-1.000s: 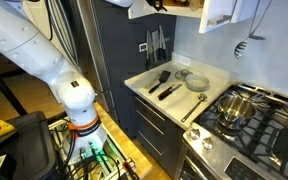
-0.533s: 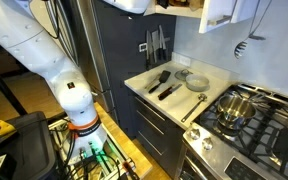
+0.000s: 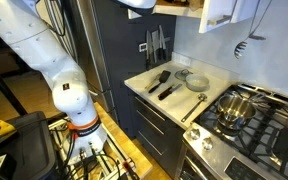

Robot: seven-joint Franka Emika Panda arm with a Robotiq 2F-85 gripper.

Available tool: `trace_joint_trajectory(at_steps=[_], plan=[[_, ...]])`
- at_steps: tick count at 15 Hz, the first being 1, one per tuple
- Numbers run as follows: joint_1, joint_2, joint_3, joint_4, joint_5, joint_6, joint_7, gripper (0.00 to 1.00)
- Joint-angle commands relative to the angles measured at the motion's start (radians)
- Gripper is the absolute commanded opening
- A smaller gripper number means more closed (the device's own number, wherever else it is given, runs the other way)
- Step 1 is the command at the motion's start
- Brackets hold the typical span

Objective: Place the clear container on the bottom shelf upside down.

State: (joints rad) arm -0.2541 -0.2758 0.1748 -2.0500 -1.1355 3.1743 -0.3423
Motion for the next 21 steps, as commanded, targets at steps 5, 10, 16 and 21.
trace_joint_trajectory(at_steps=[5, 10, 16, 21], plan=[[-0.075, 0.069, 0.122, 0.085, -0.149, -0.097, 0.080, 1.00], [-0.075, 0.137, 0.146, 0.156, -0.206, -0.170, 0.108, 1.00], [-0.064, 0.219, 0.141, 0.237, -0.225, -0.200, 0.113, 1.00], [-0.064, 0.277, 0.130, 0.296, -0.221, -0.184, 0.080, 1.00]])
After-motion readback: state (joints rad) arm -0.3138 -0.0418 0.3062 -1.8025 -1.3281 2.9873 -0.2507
